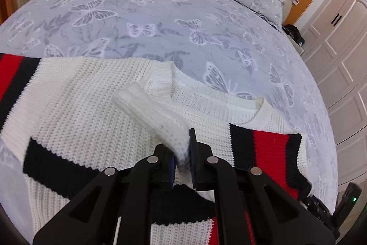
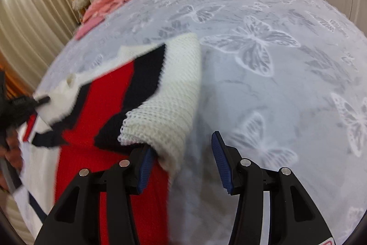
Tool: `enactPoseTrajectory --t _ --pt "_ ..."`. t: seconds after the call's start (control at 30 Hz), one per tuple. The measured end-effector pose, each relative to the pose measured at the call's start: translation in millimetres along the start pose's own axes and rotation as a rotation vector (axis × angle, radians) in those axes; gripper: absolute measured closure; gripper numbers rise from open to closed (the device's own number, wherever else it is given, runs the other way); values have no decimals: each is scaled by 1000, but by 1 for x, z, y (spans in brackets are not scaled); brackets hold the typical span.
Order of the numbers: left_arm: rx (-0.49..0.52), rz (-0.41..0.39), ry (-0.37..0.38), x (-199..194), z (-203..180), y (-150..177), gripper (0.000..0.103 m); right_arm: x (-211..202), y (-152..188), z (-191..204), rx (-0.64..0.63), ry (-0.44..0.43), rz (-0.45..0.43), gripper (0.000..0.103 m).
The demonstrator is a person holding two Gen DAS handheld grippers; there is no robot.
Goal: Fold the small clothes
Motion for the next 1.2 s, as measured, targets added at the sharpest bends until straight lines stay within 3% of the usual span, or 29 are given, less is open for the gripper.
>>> enactPoseTrajectory --t 0.03,0.1,0.17,0.23,0.27,0.3,0.33,0.43,0.5,0.6,0.7,0.8,0.9,0.97,1.0,1.03,1.07,1.2 --pt "2 5 0 5 2 2 92 3 0 3 -12 3 1 57" --pt "5 23 -19 10 8 7 91 15 4 8 -80 57 35 90" --pt "1 31 -41 13 17 11 87 15 5 0 -45 67 28 90" --pt "-32 34 -76 6 38 14 68 7 7 -5 -28 94 17 88" --pt "-47 23 -80 1 45 13 63 0 8 -3 -52 118 6 83" --pt "-81 -16 -83 -14 64 10 53 -13 11 3 -92 149 -17 74" --pt "-105 -49 -101 -27 82 7 41 -30 16 9 -132 176 -47 72" --pt "-188 -148 -187 -61 144 -8 25 -75 38 28 -226 176 -94 54" --pt "-271 -196 -296 -79 199 -21 21 -98 54 35 -260 173 -98 45" --pt "-444 -216 -488 -94 288 -37 21 -125 79 40 -239 162 -50 45" --pt "-630 -220 -588 -100 359 -41 21 -145 96 41 -185 155 -10 45" --pt "-729 -237 -596 -99 395 -44 22 -153 106 38 -116 156 38 45" --pt "-714 -251 -614 -93 399 -53 27 -155 111 39 -97 175 54 45" --pt "-662 -236 -592 -88 399 -60 88 -155 111 41 -101 187 61 45" --pt "-681 -204 -532 -82 396 -65 97 -155 111 42 -107 185 59 45" --pt "-692 -223 -510 -85 393 -68 97 -155 110 43 -119 188 56 45" --pt "-658 -297 -481 -95 374 -81 97 -156 108 46 -132 194 50 45" --pt "-401 -386 -330 -114 277 -120 97 -156 104 51 -149 186 31 45"
Point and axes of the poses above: each gripper's, at about its wrist camera, not at the fingertips, and x roughly the way its jaws point, z to its left, y to its underside, the point moved 1 cm from there along x, roughly the way its jaws point, and after that the axes turned 14 degrees about -z, right-handed, at the moved point
